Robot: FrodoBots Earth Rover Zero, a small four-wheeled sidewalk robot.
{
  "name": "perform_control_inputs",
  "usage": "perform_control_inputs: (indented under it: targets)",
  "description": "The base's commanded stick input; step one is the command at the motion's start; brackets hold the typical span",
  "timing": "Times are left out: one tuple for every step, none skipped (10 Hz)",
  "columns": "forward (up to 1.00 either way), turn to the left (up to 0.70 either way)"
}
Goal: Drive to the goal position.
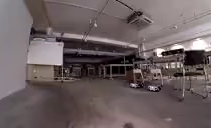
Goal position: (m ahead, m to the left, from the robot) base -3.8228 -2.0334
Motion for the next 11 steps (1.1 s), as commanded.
perform_control_inputs:
  targets:
    - [0.43,0.0]
    - [0.43,0.0]
    - [0.43,0.0]
    - [0.43,0.0]
    - [0.43,0.0]
    - [0.43,0.0]
    - [0.43,0.0]
    - [0.43,0.0]
    - [0.43,0.0]
    - [0.43,0.24]
    - [0.43,0.26]
